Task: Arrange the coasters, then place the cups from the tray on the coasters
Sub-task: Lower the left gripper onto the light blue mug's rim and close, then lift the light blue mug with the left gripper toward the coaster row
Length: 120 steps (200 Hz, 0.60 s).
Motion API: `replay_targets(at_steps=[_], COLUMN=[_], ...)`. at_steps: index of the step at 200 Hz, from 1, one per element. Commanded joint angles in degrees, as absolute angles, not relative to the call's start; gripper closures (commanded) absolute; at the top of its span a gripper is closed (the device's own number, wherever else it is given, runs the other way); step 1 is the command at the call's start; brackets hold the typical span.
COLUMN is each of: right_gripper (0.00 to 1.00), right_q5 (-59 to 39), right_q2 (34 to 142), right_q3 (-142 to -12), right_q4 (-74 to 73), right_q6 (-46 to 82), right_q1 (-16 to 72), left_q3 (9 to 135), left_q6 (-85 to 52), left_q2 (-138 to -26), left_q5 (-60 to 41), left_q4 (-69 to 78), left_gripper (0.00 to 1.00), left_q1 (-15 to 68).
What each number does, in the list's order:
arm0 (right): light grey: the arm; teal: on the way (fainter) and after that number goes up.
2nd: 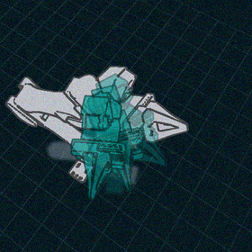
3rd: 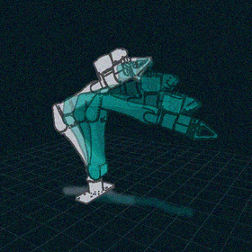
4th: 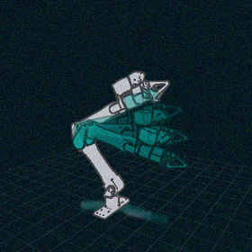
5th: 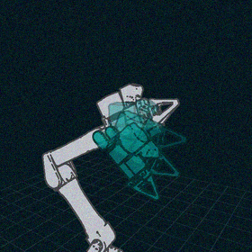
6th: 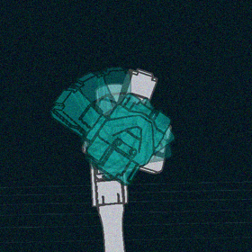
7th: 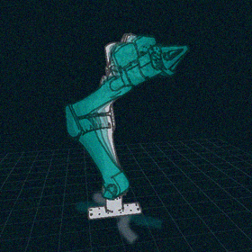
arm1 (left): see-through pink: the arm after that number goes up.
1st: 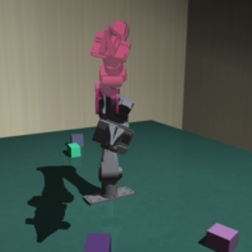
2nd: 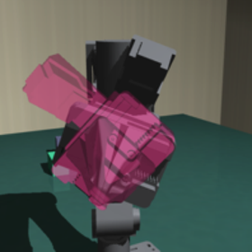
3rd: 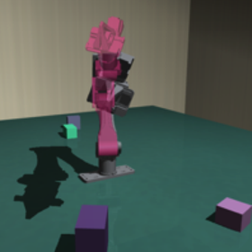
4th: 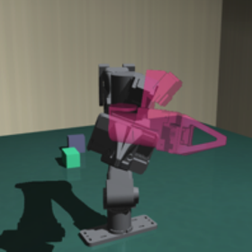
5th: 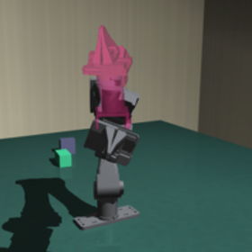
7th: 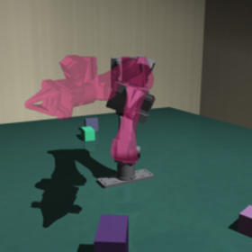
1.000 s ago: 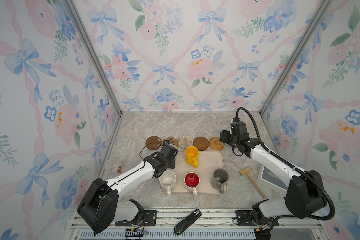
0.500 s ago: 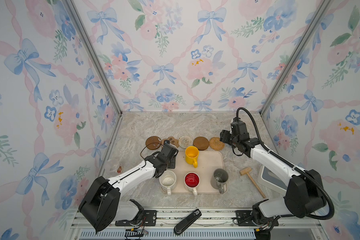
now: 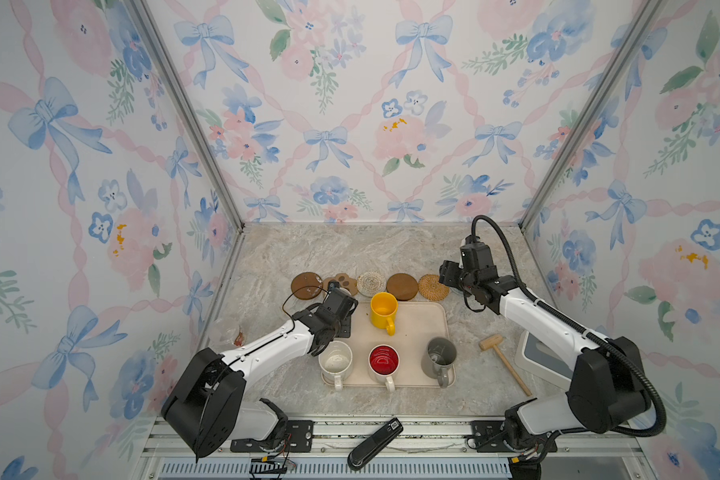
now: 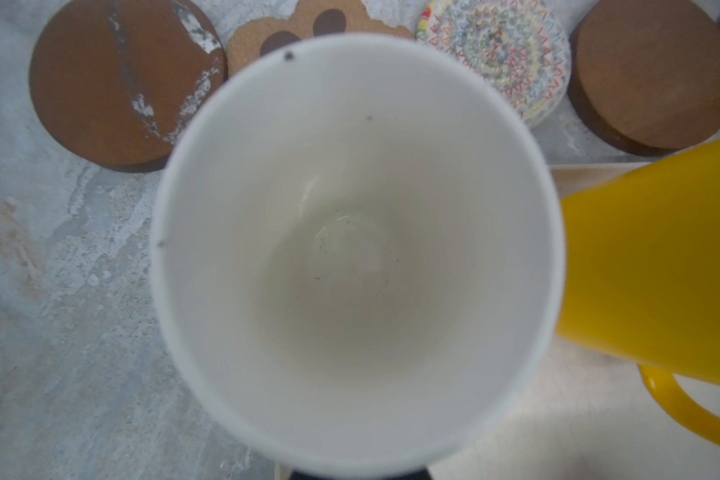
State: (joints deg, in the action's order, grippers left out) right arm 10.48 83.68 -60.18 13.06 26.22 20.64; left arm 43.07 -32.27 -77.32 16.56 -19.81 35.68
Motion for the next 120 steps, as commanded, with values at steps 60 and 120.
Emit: replay_targets(at_steps=[60,120], right_gripper=[0.28,0.28], right_q5=[9.42,8.10], right_q2=[85.15,86.31], right_q3=[-61.35,-61.79], right_q4=[13.73,13.23], right_q6=[26.96,26.99], right_q1=[19.95,19.98], left_q3=[43.46,43.37], left_q6=[-33.22,-31.68], left_q2=[-74.26,-69.21], left_q5=[21.59,24.06], left_q4=[-19.67,-16.74], left_gripper=[1.00,1.00], left_q1=[35.78,35.61])
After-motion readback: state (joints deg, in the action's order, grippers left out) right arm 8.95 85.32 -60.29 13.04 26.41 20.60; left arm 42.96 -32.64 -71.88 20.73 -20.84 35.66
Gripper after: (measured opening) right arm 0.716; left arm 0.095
